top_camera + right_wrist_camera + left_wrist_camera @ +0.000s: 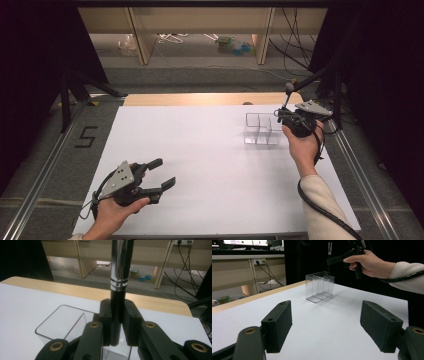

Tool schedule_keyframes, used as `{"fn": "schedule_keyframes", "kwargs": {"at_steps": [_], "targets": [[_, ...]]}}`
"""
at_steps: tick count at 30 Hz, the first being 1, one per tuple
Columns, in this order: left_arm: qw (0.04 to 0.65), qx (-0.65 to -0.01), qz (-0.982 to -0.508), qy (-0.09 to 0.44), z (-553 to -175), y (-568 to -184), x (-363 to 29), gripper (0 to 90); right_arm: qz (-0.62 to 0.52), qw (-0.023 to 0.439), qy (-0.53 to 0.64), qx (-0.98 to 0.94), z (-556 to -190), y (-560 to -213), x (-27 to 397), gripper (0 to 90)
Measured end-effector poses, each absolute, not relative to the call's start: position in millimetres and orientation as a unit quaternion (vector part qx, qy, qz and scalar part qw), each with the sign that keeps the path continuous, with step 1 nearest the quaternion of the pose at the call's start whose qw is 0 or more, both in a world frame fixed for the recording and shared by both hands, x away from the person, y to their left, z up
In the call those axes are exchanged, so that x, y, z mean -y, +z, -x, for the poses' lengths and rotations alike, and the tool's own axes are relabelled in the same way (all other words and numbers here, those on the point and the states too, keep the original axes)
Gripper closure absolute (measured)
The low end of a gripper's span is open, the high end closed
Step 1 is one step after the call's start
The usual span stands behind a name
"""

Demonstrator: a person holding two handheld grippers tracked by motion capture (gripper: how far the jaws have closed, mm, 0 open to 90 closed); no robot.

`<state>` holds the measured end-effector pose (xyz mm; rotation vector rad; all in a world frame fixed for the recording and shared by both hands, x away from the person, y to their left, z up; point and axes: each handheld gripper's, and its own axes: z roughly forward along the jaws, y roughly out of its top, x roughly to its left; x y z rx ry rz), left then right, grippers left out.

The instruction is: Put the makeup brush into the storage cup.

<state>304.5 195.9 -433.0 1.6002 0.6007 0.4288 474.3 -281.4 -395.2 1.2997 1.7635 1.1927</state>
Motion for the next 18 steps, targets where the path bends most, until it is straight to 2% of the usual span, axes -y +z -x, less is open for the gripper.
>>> {"fn": "schedule_keyframes", "kwargs": {"at_steps": [18], "targets": [[0.637, -0.263, -0.7, 0.187, -304.6, -433.1, -195.9, 25.7, -0.489, 0.32, 0.449, -0.676, -478.4, -401.1, 278.4, 79.3]]}}
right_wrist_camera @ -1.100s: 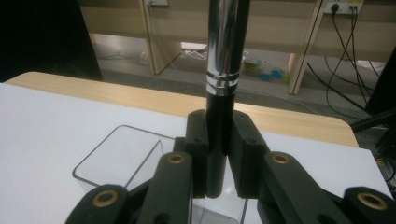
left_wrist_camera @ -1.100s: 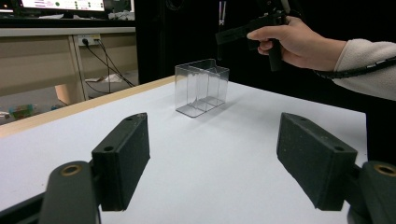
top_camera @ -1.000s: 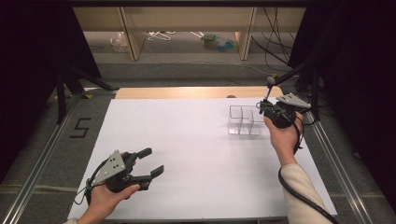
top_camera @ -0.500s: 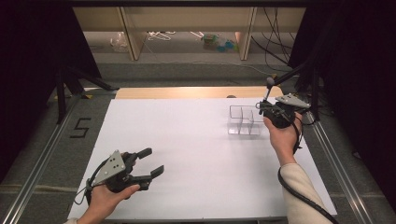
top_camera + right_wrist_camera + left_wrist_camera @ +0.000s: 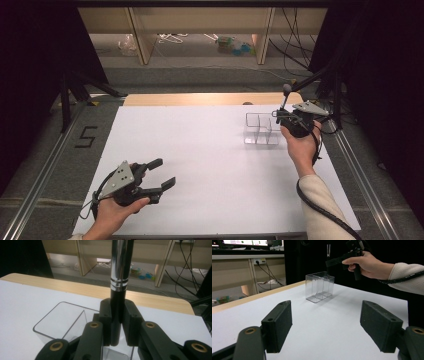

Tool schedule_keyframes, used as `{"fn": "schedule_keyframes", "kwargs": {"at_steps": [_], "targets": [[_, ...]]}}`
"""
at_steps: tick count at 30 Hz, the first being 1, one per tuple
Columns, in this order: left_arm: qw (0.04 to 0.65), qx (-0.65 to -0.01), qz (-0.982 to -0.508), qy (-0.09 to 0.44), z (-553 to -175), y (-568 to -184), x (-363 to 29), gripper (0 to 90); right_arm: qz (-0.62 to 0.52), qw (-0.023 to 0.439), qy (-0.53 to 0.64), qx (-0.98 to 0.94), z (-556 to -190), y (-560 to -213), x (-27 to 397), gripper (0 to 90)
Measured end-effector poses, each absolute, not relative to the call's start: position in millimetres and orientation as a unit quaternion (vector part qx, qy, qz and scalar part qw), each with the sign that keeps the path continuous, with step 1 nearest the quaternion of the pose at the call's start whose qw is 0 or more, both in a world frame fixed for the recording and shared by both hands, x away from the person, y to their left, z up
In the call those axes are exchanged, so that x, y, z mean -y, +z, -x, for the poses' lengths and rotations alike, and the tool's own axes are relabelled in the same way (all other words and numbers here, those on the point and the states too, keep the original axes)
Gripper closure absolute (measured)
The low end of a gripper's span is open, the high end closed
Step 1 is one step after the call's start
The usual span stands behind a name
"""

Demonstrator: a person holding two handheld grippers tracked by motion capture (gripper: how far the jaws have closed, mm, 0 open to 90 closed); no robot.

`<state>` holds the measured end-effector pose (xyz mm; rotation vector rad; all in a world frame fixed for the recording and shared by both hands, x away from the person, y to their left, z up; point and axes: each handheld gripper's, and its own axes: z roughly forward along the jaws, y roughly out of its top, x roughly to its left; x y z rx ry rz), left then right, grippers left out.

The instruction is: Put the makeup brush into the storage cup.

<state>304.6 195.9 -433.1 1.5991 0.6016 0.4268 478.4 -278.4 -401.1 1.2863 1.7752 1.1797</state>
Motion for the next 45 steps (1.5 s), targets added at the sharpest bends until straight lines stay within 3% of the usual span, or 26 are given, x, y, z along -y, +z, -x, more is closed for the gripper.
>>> {"fn": "schedule_keyframes", "kwargs": {"at_steps": [45], "targets": [[0.635, -0.262, -0.702, 0.187, -305, -433, -196, 26.0, -0.499, 0.307, 0.434, -0.685, -482, -414, 279, 79.3]]}}
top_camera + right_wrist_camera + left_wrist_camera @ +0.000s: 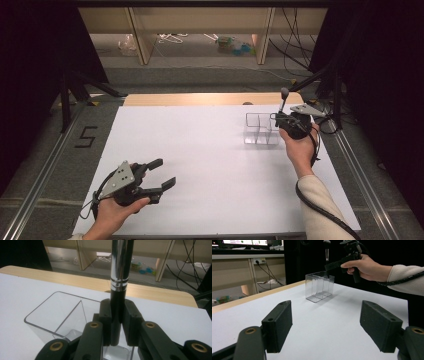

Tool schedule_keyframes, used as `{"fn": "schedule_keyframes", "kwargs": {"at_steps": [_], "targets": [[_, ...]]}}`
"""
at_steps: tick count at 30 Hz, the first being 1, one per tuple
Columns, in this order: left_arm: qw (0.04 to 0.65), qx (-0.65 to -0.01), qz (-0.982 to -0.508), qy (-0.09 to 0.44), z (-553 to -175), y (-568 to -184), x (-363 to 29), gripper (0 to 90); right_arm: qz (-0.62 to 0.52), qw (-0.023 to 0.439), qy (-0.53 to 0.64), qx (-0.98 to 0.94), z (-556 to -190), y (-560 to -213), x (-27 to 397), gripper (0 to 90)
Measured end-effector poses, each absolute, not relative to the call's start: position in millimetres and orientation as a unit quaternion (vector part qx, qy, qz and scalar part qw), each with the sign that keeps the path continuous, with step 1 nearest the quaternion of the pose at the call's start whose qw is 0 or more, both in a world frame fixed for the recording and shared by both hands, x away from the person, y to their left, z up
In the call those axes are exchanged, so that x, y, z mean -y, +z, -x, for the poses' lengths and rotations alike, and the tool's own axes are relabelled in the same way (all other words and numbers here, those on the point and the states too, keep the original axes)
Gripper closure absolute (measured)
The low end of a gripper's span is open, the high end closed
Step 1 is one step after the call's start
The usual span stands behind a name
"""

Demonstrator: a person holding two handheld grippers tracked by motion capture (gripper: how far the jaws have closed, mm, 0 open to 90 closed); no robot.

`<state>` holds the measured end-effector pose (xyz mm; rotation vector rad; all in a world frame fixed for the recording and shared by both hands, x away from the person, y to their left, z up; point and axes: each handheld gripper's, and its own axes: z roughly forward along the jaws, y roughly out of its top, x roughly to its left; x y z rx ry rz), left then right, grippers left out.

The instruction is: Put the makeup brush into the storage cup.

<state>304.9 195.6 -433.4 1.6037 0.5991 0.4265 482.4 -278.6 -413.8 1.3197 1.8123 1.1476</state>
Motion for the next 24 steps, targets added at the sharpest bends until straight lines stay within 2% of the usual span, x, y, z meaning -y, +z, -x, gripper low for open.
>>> {"fn": "schedule_keyframes", "kwargs": {"at_steps": [24], "targets": [[0.634, -0.262, -0.703, 0.187, -305.0, -433.6, -195.5, 26.1, -0.503, 0.299, 0.432, -0.686, -483.6, -418.0, 279.6, 79.3]]}}
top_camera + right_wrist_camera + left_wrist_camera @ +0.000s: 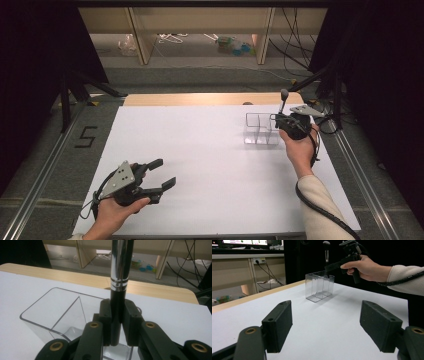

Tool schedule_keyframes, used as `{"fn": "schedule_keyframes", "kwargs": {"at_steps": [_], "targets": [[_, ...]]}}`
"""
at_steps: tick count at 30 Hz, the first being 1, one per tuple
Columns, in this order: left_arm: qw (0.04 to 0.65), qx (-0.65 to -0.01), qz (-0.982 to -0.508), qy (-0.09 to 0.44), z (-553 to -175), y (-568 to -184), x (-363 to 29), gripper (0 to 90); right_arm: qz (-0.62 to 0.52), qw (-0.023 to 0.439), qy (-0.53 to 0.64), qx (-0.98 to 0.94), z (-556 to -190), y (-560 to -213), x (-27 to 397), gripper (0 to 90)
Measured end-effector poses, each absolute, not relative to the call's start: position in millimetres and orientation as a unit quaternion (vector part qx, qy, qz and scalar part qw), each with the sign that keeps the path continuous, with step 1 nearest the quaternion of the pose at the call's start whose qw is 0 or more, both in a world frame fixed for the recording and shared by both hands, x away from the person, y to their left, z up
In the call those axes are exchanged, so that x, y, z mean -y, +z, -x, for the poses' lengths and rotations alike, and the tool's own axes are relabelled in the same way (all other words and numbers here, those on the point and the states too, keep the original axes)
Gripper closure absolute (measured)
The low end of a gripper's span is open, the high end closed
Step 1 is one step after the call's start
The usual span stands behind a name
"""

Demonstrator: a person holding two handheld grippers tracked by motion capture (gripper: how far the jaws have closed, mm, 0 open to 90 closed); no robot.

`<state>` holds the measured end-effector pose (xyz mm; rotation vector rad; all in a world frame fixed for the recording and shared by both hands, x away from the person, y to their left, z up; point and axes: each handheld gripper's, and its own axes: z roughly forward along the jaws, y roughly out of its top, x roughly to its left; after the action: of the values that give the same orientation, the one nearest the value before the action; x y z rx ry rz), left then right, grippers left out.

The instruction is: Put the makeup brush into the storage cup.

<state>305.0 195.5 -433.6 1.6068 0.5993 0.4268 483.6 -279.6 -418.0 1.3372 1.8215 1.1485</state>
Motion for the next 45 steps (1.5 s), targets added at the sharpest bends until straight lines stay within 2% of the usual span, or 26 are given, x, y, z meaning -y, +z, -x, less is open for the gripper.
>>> {"fn": "schedule_keyframes", "kwargs": {"at_steps": [42, 45], "targets": [[0.634, -0.266, -0.702, 0.184, -304.8, -434.3, -195.1, 26.2, -0.506, 0.3, 0.427, -0.687, -488.1, -426.6, 281.1, 79.3], [0.634, -0.266, -0.702, 0.184, -304.8, -434.2, -195.1, 26.2, -0.513, 0.289, 0.423, -0.688, -487.3, -426.1, 281.3, 79.2]]}}
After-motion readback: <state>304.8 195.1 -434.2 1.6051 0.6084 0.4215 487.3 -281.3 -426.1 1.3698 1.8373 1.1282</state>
